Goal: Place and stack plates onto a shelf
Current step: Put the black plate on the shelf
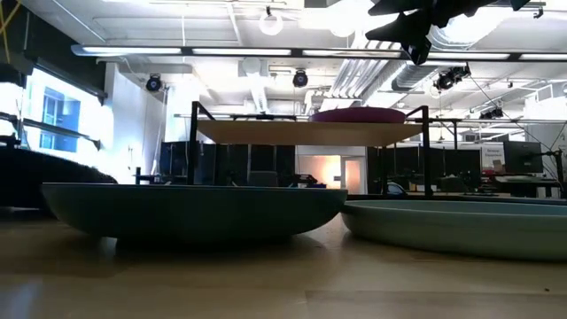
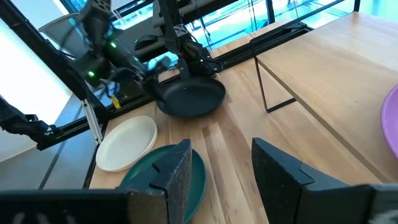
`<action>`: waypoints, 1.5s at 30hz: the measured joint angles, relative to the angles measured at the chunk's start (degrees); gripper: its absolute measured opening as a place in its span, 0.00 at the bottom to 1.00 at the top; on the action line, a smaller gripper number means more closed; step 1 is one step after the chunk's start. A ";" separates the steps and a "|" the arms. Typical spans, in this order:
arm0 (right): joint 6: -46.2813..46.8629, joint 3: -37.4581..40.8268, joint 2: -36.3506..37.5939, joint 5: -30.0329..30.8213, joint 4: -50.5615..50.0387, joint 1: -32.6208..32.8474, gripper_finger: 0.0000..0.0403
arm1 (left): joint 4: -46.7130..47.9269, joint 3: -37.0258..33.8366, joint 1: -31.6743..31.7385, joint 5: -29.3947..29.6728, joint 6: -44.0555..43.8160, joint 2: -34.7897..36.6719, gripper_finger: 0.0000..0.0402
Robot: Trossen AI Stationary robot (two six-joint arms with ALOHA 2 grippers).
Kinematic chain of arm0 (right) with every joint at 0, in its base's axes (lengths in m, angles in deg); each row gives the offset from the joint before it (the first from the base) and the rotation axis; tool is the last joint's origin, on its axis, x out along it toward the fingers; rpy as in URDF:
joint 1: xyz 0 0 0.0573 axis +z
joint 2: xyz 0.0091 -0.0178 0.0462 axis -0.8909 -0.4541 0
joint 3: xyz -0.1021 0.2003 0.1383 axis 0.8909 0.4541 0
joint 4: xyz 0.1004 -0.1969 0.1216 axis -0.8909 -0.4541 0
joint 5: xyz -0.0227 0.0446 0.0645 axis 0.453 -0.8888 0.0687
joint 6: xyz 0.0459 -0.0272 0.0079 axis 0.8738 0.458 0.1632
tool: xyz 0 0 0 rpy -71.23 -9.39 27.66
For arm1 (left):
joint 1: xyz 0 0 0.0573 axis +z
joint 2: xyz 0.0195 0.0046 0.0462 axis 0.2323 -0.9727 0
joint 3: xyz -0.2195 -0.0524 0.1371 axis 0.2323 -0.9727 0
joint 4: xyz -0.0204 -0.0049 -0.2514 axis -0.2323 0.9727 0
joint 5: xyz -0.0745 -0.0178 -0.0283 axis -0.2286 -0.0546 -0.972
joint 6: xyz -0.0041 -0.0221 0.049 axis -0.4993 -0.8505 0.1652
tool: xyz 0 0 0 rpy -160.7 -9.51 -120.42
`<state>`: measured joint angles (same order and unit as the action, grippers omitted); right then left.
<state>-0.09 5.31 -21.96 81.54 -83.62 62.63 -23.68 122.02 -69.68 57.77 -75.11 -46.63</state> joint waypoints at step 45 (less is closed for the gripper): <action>-2.28 0.00 0.00 2.73 0.02 0.00 0.37 | 5.05 50.26 66.36 9.43 74.19 -24.12 0.00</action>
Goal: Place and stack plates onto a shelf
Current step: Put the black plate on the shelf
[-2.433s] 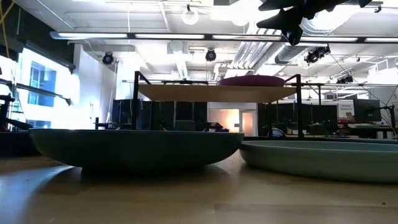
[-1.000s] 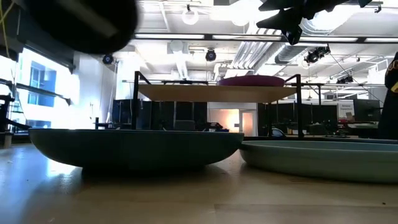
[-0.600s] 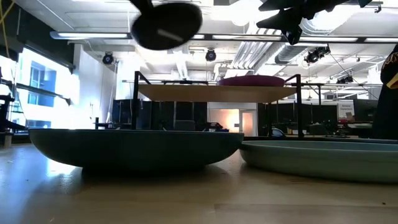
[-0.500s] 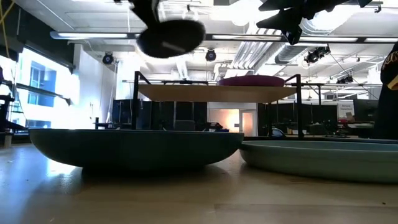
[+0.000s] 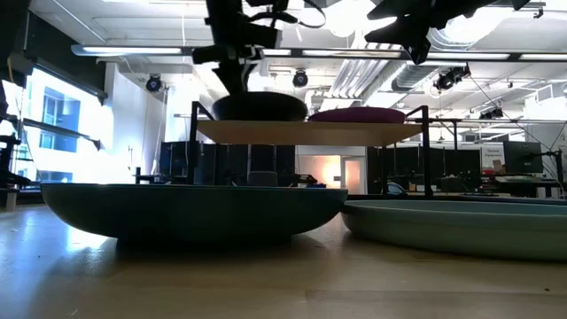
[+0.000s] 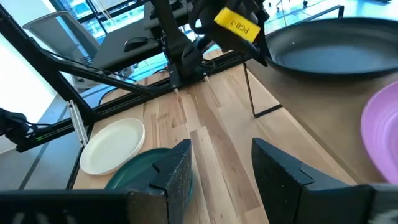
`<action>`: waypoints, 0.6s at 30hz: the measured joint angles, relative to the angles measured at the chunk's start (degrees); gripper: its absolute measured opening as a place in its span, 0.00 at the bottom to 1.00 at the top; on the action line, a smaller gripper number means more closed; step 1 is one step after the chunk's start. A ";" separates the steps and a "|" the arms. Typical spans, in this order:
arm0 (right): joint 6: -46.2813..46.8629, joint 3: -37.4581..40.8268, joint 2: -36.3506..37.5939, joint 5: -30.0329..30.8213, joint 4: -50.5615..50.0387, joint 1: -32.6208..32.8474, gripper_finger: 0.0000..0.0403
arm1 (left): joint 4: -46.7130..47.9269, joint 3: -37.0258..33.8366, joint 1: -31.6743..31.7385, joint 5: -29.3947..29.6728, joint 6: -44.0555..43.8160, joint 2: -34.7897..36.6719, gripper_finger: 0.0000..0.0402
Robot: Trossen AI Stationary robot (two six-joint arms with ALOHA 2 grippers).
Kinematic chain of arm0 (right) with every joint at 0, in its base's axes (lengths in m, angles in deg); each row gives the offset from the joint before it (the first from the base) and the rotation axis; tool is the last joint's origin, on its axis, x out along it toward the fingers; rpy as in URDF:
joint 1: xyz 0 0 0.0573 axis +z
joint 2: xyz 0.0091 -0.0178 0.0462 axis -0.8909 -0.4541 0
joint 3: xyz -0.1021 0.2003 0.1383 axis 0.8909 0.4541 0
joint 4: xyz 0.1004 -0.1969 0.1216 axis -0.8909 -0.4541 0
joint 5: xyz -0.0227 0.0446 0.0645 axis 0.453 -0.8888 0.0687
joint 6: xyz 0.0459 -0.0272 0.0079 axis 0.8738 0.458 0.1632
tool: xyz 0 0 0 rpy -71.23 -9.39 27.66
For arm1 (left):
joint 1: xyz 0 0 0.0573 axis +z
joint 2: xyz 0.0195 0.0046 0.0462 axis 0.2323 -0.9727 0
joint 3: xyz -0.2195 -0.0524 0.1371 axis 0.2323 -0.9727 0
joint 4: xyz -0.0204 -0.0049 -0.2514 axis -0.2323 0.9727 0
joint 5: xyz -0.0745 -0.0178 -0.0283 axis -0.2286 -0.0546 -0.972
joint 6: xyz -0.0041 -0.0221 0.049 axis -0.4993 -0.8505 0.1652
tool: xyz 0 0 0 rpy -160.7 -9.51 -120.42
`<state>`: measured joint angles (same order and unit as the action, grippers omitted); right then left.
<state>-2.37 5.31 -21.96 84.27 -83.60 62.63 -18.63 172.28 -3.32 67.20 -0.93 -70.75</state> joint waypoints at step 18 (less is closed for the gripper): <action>0.07 0.00 0.00 0.13 0.00 -0.01 0.37 | -1.55 0.00 0.00 -1.02 0.58 -0.23 0.11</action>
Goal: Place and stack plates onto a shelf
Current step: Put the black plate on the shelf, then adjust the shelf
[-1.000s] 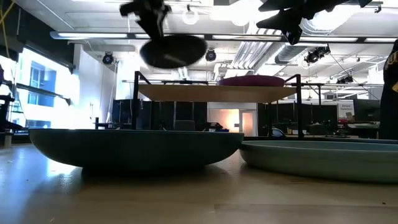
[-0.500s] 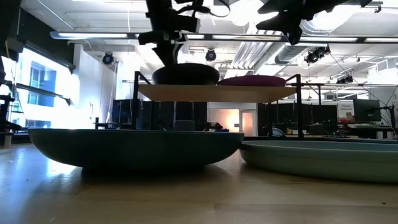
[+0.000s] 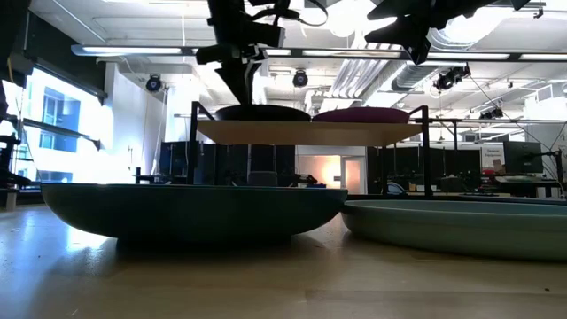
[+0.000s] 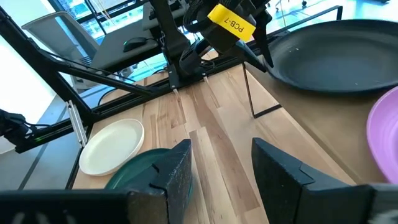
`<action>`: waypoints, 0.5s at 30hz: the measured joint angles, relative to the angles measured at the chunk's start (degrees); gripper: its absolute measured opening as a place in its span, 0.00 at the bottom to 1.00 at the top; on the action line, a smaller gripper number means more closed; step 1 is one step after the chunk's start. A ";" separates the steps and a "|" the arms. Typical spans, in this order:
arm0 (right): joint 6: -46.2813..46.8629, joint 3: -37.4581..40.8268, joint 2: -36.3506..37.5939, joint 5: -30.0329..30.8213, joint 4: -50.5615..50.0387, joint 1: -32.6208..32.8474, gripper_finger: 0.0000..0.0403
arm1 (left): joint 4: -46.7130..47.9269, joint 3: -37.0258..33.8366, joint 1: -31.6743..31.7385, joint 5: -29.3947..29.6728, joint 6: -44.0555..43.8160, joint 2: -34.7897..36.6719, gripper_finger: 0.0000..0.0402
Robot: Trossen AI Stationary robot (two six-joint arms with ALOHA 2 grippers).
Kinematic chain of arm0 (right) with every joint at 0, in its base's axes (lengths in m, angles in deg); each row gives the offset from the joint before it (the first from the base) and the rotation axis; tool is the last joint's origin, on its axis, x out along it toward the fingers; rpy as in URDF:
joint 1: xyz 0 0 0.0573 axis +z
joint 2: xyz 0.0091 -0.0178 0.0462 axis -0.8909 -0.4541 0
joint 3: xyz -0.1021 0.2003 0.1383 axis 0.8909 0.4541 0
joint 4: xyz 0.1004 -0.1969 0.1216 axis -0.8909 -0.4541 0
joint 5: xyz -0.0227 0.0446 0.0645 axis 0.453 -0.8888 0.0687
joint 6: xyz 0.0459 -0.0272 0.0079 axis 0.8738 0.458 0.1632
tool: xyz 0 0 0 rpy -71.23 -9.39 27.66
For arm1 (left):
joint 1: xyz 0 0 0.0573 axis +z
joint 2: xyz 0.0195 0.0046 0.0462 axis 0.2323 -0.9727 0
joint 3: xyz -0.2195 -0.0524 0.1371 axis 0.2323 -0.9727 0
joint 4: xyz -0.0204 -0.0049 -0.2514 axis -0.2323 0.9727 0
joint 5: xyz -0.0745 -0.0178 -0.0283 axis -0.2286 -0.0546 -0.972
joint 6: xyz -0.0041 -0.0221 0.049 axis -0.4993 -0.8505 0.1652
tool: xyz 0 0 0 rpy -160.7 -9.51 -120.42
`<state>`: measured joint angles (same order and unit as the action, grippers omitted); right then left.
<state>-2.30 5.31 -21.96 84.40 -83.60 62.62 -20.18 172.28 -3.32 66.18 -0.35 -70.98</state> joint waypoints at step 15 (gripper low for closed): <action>2.29 -0.55 0.02 -0.24 13.73 0.00 0.37 | 4.87 9.32 0.07 -6.50 -10.60 3.69 0.38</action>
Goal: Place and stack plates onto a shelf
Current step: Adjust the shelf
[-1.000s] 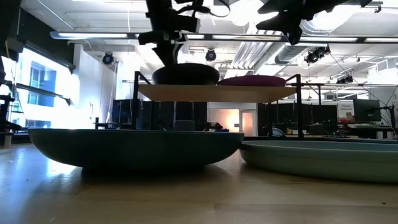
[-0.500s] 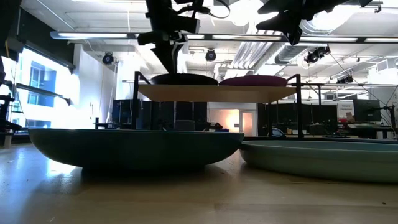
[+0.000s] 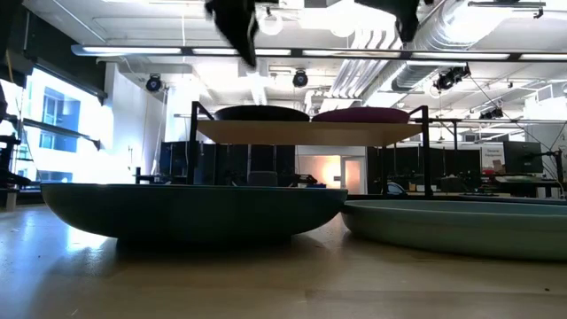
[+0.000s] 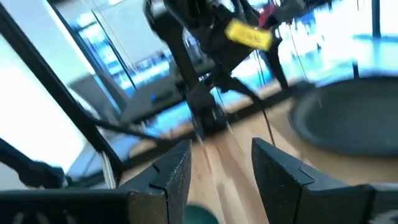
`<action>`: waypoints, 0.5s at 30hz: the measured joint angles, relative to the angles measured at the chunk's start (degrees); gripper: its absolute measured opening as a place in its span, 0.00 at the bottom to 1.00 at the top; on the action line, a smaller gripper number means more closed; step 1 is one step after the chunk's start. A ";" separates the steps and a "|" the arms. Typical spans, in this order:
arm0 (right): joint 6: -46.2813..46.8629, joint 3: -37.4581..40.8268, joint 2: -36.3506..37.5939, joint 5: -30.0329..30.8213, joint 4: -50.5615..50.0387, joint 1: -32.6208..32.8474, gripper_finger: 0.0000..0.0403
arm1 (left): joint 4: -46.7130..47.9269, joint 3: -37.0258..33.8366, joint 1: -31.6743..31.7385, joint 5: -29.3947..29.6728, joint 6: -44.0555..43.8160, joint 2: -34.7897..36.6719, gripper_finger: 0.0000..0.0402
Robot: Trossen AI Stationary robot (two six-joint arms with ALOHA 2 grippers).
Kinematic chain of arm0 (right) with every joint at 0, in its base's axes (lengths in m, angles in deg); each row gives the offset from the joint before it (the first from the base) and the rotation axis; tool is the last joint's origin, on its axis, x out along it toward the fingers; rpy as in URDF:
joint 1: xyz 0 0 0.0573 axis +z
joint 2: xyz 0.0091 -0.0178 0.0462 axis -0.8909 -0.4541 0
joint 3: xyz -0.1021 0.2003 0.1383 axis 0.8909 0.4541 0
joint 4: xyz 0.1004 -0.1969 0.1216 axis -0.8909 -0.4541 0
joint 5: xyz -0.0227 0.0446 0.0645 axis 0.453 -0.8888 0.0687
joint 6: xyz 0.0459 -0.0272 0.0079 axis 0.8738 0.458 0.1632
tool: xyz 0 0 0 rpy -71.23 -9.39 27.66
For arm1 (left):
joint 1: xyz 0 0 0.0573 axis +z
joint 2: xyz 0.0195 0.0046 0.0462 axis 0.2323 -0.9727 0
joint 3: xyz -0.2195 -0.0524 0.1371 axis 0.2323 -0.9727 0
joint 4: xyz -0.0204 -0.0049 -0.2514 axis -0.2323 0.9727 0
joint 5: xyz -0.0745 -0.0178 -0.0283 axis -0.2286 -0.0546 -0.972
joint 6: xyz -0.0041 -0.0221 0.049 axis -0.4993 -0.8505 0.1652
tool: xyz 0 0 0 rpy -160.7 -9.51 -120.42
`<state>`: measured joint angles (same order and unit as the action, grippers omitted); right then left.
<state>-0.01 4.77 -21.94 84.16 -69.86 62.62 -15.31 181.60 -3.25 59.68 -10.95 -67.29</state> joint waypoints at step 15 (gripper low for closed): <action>-16.25 -10.21 0.02 7.39 -3.73 -0.01 0.37 | -50.54 -31.40 -1.43 -12.27 -22.25 36.78 0.38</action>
<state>-16.26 -5.44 -21.92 91.55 -73.59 62.61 -65.85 150.20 -4.68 47.41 -33.20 -30.51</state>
